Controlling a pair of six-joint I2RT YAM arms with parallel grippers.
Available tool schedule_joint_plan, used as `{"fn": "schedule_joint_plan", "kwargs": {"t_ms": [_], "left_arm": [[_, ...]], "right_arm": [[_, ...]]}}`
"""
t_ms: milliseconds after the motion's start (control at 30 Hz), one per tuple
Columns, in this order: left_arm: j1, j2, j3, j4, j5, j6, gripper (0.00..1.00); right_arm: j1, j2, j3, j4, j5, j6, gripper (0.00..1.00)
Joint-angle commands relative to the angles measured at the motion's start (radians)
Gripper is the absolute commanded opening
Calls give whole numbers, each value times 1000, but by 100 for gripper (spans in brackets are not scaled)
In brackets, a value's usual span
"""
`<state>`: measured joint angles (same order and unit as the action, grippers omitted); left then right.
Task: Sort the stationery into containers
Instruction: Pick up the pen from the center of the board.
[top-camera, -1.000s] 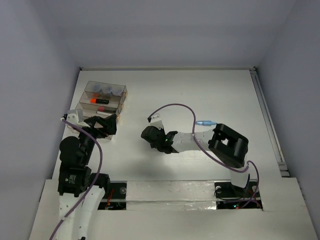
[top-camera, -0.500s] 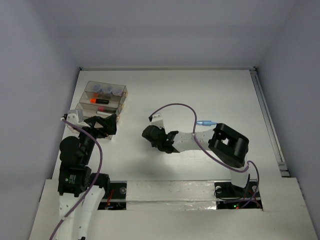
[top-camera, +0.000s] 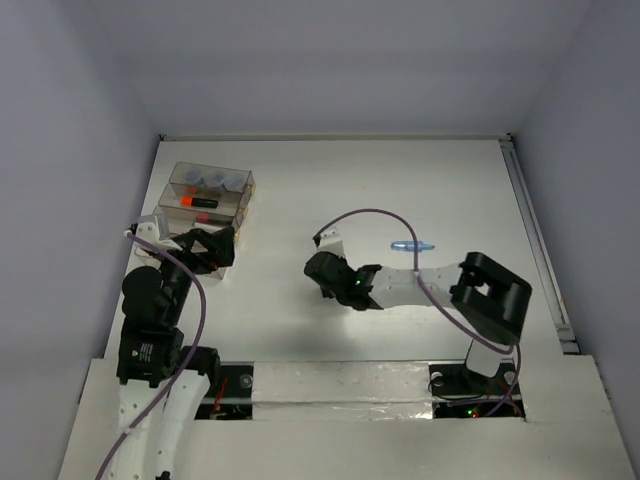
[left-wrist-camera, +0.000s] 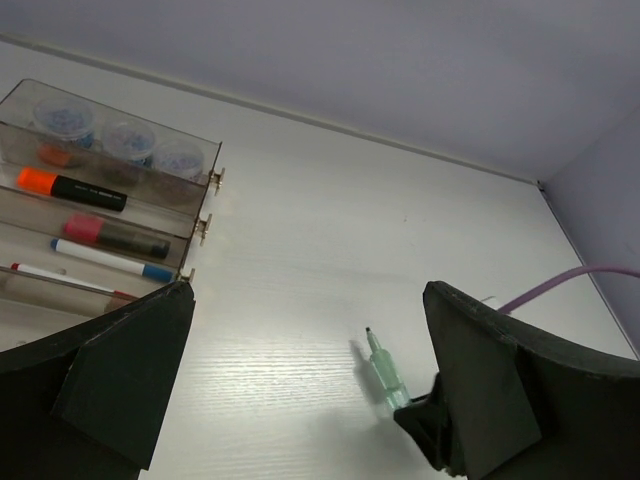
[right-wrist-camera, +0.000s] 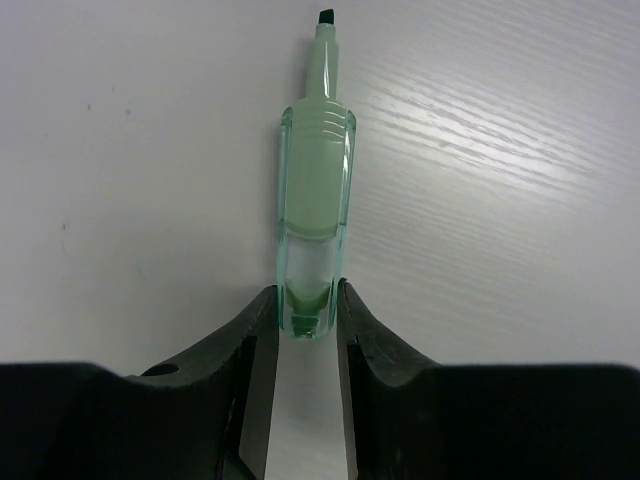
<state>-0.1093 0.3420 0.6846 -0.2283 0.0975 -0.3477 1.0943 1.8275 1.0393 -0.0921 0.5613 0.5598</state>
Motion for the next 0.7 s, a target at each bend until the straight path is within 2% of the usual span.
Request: {"fn": "schedule_joint_plan", "kwargs": {"t_ms": [0, 33, 67, 167, 267, 433, 500, 600, 667], "left_arm": [[7, 52, 12, 37, 31, -37, 99], [7, 63, 12, 56, 68, -52, 99], [7, 78, 12, 72, 165, -78, 99], [7, 123, 4, 132, 295, -105, 99], [7, 100, -22, 171, 321, -128, 99], [-3, 61, -183, 357, 455, -243, 99], [-15, 61, -258, 395, 478, -292, 99], [-27, 51, -312, 423, 461, -304, 99], [-49, 54, -326, 443, 467, -327, 98]], "right_arm": [[-7, -189, -25, -15, -69, -93, 16], [-7, -216, -12, -52, -81, -122, 16], [-7, -270, 5, -104, -101, -139, 16], [-16, -342, 33, -204, -170, -182, 15], [-27, -424, 56, -291, -219, -210, 15], [-88, -464, 85, -354, -458, -239, 16], [-109, -473, 73, -336, -533, -235, 16], [-180, -488, 21, -247, -734, -198, 15], [-195, -507, 2, -206, -768, -183, 15]]}}
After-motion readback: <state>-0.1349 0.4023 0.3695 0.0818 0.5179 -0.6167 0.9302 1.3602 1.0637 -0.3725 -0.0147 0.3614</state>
